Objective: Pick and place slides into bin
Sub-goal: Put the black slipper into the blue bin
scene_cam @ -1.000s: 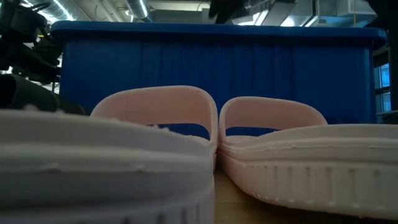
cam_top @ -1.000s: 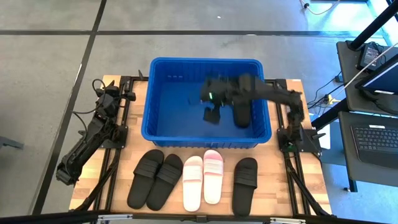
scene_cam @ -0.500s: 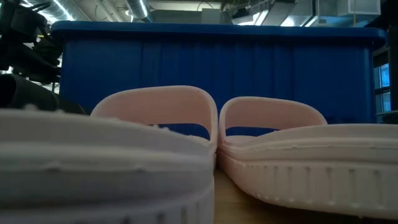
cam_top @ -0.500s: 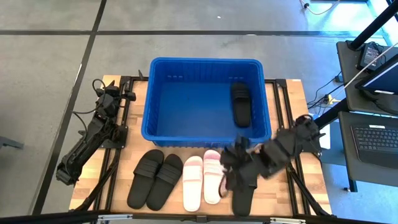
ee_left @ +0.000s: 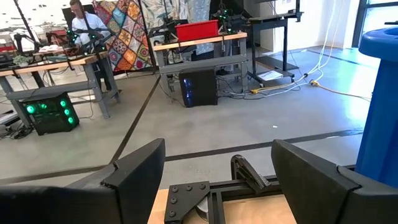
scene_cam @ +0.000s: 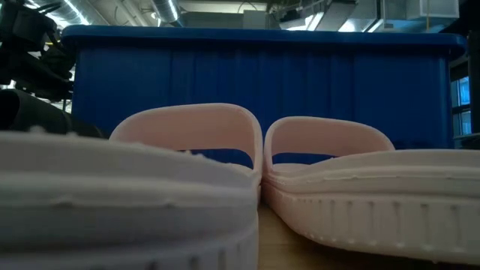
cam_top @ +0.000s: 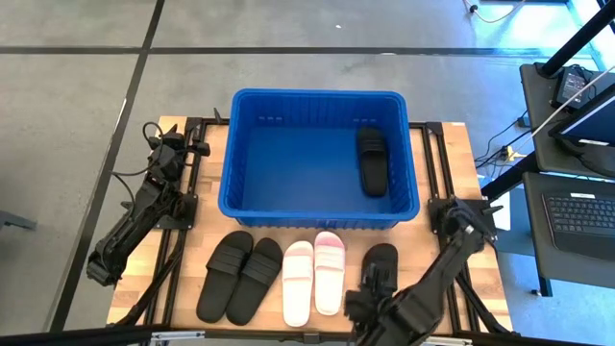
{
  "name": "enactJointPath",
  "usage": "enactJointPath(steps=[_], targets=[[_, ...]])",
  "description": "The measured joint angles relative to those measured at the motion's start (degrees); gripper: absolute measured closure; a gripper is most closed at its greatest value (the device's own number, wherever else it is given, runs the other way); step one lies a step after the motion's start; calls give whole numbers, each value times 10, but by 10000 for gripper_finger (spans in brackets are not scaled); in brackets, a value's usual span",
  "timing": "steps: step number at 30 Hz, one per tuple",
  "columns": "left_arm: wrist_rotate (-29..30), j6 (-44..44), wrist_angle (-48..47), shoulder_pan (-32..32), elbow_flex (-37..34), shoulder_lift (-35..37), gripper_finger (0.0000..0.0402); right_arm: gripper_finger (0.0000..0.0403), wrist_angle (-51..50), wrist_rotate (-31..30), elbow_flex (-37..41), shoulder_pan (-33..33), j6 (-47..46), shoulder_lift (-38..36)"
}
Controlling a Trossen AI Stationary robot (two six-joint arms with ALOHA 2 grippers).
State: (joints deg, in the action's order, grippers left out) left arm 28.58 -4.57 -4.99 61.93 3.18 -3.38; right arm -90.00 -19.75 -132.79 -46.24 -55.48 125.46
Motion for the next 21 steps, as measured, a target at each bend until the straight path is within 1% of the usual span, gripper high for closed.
enactJointPath(steps=[4,6,11,13,16,21], targets=[[0,0,0,0,0,0,111,98,0,21,0,1,-4,48],[0,0,0,0,0,0,111,98,0,23,0,2,-25,66],[0,0,0,0,0,0,111,98,1,29,4,2,-67,89],[0,0,0,0,0,0,111,98,0,35,27,2,-93,89],[0,1,0,0,0,0,111,98,0,63,70,2,-117,89],[0,1,0,0,0,0,111,98,-1,69,132,2,-118,88]])
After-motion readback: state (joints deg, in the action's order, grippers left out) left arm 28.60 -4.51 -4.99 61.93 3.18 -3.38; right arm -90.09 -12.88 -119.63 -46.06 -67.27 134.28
